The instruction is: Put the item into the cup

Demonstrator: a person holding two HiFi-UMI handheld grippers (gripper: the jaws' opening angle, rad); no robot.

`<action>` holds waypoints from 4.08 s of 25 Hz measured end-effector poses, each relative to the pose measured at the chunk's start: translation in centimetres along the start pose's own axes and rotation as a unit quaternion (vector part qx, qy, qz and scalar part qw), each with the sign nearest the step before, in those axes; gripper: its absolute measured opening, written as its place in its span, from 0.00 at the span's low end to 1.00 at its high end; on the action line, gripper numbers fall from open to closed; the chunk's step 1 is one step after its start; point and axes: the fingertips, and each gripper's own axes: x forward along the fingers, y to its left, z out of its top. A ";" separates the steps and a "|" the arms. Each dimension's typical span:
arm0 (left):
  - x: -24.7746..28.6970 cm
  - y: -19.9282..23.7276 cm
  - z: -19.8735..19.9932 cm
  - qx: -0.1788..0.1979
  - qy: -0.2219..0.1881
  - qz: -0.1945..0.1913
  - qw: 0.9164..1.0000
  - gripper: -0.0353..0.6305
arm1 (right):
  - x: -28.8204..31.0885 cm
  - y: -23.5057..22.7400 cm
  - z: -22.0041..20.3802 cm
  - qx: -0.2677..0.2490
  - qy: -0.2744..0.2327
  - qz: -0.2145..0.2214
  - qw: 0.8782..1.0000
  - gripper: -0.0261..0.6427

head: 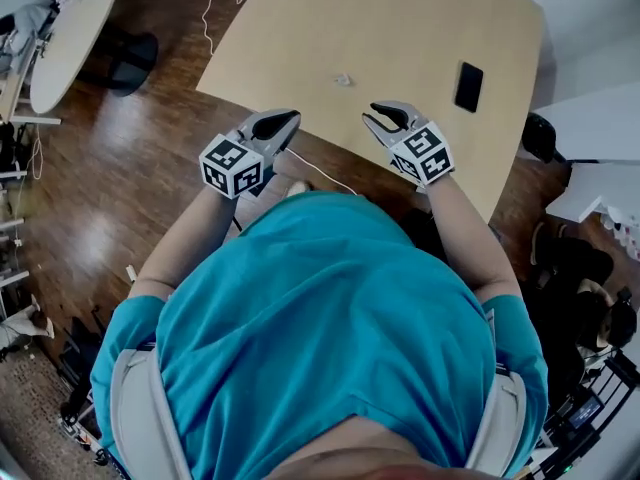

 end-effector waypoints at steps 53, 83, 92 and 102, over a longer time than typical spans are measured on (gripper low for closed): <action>9.0 2.8 -2.6 0.000 0.088 -0.114 0.990 0.06 | 4.0 -5.0 -1.8 -0.015 0.114 -0.117 0.987 0.07; 19.4 -10.7 -4.0 0.059 0.131 -0.212 0.967 0.06 | -13.7 -9.0 -14.3 0.097 0.138 -0.233 0.958 0.07; 19.5 -11.0 -4.1 0.060 0.131 -0.213 0.966 0.06 | -14.6 -9.1 -13.1 0.107 0.092 -0.244 0.960 0.33; 19.1 -12.1 -3.8 0.063 0.119 -0.204 0.970 0.06 | -15.8 -8.6 -12.6 0.094 0.078 -0.247 0.961 0.33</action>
